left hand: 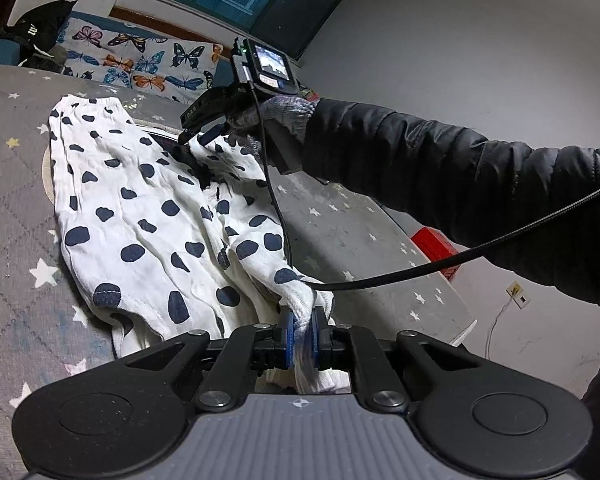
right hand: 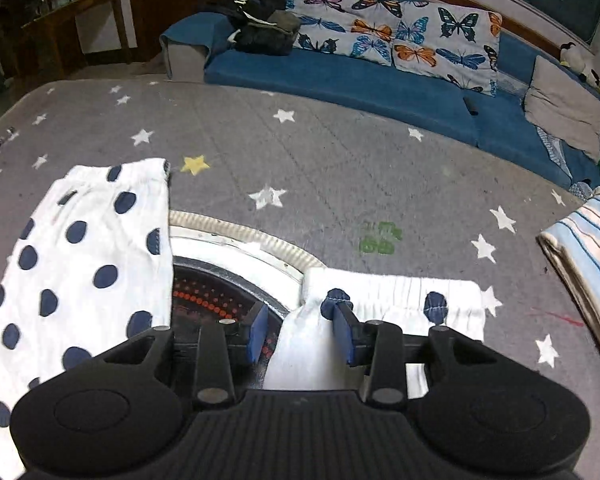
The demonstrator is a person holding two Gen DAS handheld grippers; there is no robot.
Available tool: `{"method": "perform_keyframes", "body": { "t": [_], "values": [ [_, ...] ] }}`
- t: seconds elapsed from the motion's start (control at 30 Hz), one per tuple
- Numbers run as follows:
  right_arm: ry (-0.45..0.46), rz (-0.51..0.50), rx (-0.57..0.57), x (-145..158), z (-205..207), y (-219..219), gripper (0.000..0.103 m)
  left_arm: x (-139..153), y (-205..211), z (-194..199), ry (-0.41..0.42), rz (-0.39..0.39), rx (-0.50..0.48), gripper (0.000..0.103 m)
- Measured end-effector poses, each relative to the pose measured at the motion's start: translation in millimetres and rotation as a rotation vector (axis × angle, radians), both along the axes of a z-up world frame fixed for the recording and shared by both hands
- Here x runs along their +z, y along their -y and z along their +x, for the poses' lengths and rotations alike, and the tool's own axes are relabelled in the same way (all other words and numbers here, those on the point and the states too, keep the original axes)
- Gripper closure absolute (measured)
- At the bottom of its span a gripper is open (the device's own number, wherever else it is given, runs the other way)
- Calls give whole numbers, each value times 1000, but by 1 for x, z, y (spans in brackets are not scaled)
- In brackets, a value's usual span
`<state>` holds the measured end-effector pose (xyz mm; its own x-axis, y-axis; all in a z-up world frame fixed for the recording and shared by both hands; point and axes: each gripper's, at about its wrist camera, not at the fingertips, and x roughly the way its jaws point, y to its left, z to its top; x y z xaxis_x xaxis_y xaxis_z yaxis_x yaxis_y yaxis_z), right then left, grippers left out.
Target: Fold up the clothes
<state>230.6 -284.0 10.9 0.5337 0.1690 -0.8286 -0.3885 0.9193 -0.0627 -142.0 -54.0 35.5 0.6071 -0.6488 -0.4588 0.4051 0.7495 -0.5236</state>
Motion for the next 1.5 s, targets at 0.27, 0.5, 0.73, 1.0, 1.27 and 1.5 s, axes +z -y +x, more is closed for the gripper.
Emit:
{"method": "perform_keyframes", "body": {
  "t": [0.27, 0.5, 0.73, 1.0, 1.27, 1.5],
  "values": [
    [37, 35, -22, 7, -2, 0, 99, 2, 2, -2, 2, 0, 8, 93],
    [129, 131, -14, 55, -3, -9, 100, 9, -2, -11, 31, -7, 35, 93],
    [194, 233, 43, 101, 2, -42, 100, 14, -15, -23, 45, -22, 92, 94],
    [173, 245, 111, 87, 11, -101, 100, 7, -31, -28, 12, -34, 144, 94],
    [66, 156, 242, 57, -1, -146, 89, 2, -38, -29, -11, -43, 163, 93],
    [-9, 97, 237, 20, -6, -159, 85, 1, -38, -27, -15, -46, 156, 93]
  ]
}}
